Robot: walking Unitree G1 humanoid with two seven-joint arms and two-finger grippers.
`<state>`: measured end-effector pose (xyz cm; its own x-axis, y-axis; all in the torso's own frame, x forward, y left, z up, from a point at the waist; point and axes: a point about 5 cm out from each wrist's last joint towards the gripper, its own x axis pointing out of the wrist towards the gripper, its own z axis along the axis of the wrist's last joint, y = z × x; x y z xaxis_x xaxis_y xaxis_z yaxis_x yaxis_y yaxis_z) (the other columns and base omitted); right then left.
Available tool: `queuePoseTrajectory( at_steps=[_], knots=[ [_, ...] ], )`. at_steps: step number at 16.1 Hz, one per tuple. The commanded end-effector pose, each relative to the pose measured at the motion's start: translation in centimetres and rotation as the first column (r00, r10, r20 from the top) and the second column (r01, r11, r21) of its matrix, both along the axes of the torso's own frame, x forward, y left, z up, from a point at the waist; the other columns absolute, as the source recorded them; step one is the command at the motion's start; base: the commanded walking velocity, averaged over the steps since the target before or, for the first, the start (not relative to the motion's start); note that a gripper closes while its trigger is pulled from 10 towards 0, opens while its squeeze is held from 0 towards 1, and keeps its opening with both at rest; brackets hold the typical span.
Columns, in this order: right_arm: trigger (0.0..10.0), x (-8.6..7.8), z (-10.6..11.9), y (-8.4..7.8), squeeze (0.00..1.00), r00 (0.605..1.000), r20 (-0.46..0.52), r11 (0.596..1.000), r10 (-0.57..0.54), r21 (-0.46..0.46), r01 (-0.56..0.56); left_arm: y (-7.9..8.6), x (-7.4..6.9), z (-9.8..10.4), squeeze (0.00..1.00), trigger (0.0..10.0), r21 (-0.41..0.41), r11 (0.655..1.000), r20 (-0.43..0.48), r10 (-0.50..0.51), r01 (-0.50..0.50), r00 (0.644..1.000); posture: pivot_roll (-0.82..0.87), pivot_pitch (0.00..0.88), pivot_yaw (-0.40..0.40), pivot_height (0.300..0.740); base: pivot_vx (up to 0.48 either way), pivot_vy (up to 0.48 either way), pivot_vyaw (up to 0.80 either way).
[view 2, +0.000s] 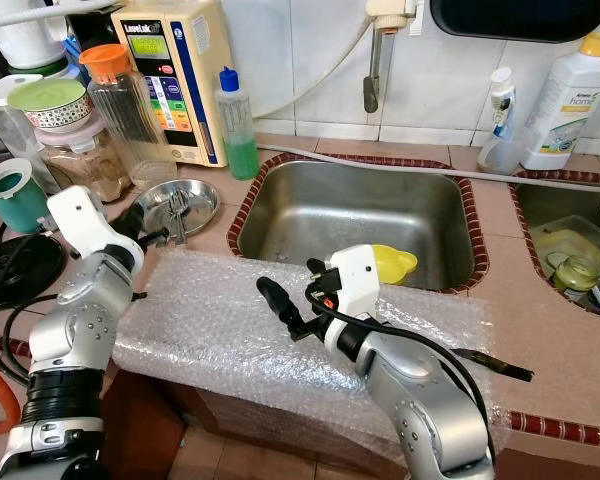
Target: Kitchen organization
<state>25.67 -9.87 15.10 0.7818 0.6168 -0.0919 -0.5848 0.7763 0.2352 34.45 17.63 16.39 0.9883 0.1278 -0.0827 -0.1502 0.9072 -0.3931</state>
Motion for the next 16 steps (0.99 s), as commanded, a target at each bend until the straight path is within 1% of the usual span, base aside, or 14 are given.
queuePoseTrajectory(
  at_steps=[1, 2, 3, 4, 5, 7, 8, 9, 10, 12, 14, 15, 16],
  knots=[
    [10.0, 0.2, 0.3, -0.1, 0.0, 1.0, 0.011, 1.0, -0.014, 0.008, 0.014, 0.1, -0.3, 0.3, 0.0, 3.2, 0.045, 0.999, 0.042, 0.009, -0.011, 0.999, -0.06, 0.0, 0.113, 0.74, 0.0, 0.0, 0.0],
    [10.0, 0.2, 0.2, 0.0, 0.0, 1.0, 0.011, 1.0, -0.013, 0.008, 0.013, 0.3, -0.4, 0.3, 0.0, 3.2, 0.061, 0.998, 0.043, 0.029, -0.032, 0.999, -0.06, 0.0, 0.113, 0.74, 0.0, 0.0, 0.0],
    [10.0, 0.2, 0.2, 0.0, 0.0, 1.0, 0.009, 1.0, -0.015, 0.011, 0.015, 0.5, -0.5, 0.1, 1.0, 10.0, 0.003, 0.999, 0.041, 0.049, -0.049, 0.998, -0.05, 0.0, 0.114, 0.74, 0.0, 0.0, 0.0],
    [10.0, 0.2, 0.1, 0.1, 0.0, 1.0, 0.005, 1.0, -0.018, 0.015, 0.018, 0.6, -0.6, -0.4, 1.0, 10.0, 0.011, 0.999, 0.025, 0.05, -0.05, 0.998, -0.05, 0.0, 0.114, 0.74, 0.0, 0.0, 0.0],
    [10.0, 0.2, 0.1, 0.2, 0.0, 1.0, 0.004, 1.0, -0.018, 0.016, 0.018, 0.5, -0.7, -0.9, 1.0, 10.0, 0.045, 0.998, 0.009, 0.036, -0.037, 0.999, -0.05, 0.0, 0.111, 0.74, 0.0, 0.0, 0.0],
    [10.0, 0.2, 0.1, 0.3, 0.0, 1.0, 0.003, 1.0, -0.015, 0.016, 0.015, -0.2, -0.8, -1.7, 1.0, 10.0, 0.054, 0.998, -0.002, -0.011, 0.011, 1.0, -0.06, 0.0, 0.104, 0.74, 0.0, 0.0, 0.0],
    [10.0, 0.2, 0.2, 0.2, 0.0, 1.0, 0.005, 1.0, -0.013, 0.014, 0.013, -0.9, -0.8, -1.9, 1.0, 10.0, 0.061, 0.997, -0.006, -0.045, 0.046, 0.999, -0.06, 0.0, 0.095, 0.74, 0.0, 0.0, 0.0],
    [10.0, 0.2, 0.4, 0.0, 0.0, 1.0, 0.008, 1.0, -0.014, 0.009, 0.014, -2.2, -0.5, -1.9, 1.0, 10.0, 0.096, 0.989, 0.002, -0.113, 0.113, 0.994, -0.07, 0.0, 0.091, 0.74, 0.0, 0.0, 0.0],
    [10.0, 0.2, 0.4, -0.1, 0.0, 1.0, 0.01, 1.0, -0.015, 0.003, 0.015, -3.1, -0.3, -1.7, 1.0, 10.0, 0.135, 0.98, 0.017, -0.15, 0.147, 0.989, -0.07, 0.0, 0.089, 0.74, 0.0, 0.0, 0.0],
    [10.0, 0.3, 0.4, -0.2, 0.0, 1.0, 0.009, 1.0, -0.016, -0.001, 0.016, -4.0, -0.1, -1.9, 1.0, 10.0, 0.121, 0.981, 0.009, -0.155, 0.153, 0.988, -0.08, 0.0, 0.086, 0.74, 0.0, 0.0, 0.0],
    [10.0, 0.2, 0.5, 0.0, 0.0, 1.0, 0.009, 1.0, -0.014, 0.0, 0.014, -4.1, 0.0, -2.0, 1.0, 10.0, 0.139, 0.98, 0.011, -0.144, 0.141, 0.99, -0.08, 0.0, 0.09, 0.74, 0.0, 0.0, 0.0],
    [10.0, 0.2, 0.4, 0.0, 0.0, 1.0, 0.007, 1.0, -0.014, 0.0, 0.014, -4.1, 0.0, -2.0, 1.0, 10.0, 0.162, 0.978, 0.021, -0.136, 0.131, 0.99, -0.08, 0.0, 0.091, 0.74, 0.0, 0.0, 0.0],
    [10.0, 0.1, 0.3, -0.1, 0.0, 1.0, 0.003, 1.0, -0.017, 0.0, 0.017, -3.8, 0.1, -1.6, 1.0, 10.0, 0.204, 0.973, 0.049, -0.119, 0.107, 0.992, -0.09, 0.0, 0.092, 0.74, 0.0, 0.0, 0.0]
  ],
)
